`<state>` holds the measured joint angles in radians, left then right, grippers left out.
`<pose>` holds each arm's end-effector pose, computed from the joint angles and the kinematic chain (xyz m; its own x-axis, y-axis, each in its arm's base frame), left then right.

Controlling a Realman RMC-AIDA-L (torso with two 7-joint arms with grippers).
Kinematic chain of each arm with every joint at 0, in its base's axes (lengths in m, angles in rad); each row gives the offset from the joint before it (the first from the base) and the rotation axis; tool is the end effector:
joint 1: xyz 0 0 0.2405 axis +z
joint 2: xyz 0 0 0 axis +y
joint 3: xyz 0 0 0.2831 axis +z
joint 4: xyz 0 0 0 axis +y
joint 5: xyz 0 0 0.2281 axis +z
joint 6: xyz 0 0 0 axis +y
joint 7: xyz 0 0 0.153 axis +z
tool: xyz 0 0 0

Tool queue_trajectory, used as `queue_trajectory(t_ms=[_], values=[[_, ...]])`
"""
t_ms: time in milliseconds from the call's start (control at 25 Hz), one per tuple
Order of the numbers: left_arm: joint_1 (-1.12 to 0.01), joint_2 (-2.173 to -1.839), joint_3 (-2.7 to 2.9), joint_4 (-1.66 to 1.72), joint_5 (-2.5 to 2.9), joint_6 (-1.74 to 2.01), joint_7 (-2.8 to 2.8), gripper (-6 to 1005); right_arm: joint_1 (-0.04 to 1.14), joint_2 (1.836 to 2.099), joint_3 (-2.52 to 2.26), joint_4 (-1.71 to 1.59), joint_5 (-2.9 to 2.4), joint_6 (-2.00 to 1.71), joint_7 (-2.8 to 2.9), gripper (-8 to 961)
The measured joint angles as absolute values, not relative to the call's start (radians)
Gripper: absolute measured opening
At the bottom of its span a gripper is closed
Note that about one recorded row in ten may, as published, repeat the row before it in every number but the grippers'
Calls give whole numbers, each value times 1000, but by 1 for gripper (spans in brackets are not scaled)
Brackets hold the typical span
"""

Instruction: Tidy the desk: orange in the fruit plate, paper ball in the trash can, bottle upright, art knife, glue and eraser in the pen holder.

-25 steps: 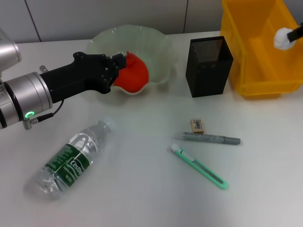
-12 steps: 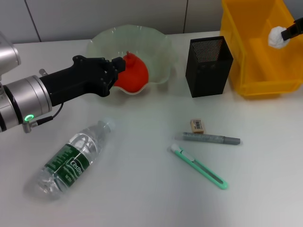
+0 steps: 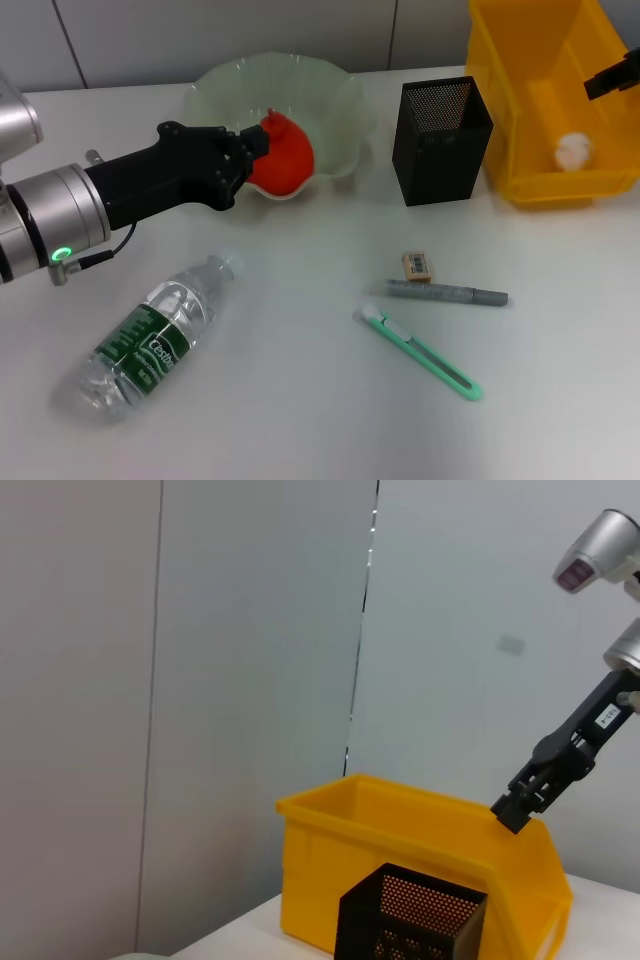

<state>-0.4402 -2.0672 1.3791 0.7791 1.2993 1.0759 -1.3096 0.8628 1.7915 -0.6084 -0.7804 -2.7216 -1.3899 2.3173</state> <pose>-0.2302 0.3929 -0.0564 0.7730 0.1770 0.6092 0.4378 -0.8438 -0.3104 0.2869 0.4848 0.1492 0.5613 -0.7969 -0.2234 -0.7443 -0.3680 -0.5573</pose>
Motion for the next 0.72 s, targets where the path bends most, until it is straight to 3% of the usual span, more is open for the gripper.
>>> queue_trajectory(t_ms=[280,440,520,560,720], values=[[-424,-2065,1371,789,1299,1086,-1322,74,842,1802,-609,-833,-2717,-1426,2319,459],[-423,-2060,1354,790,1306,1109,-1350,76,817,1838,-611,-923,-2694,-1484,2319,513],[-424,-2049,1343,792,1311,1136,-1369,76,791,1872,-611,-1005,-2657,-1534,2319,512],[-424,-2049,1343,792,1311,1136,-1369,77,791,1872,-611,-1005,-2657,-1534,2319,512],[-429,-2025,1336,821,1368,1165,-1447,78,746,1917,-612,-1093,-2577,-1596,2320,511]])
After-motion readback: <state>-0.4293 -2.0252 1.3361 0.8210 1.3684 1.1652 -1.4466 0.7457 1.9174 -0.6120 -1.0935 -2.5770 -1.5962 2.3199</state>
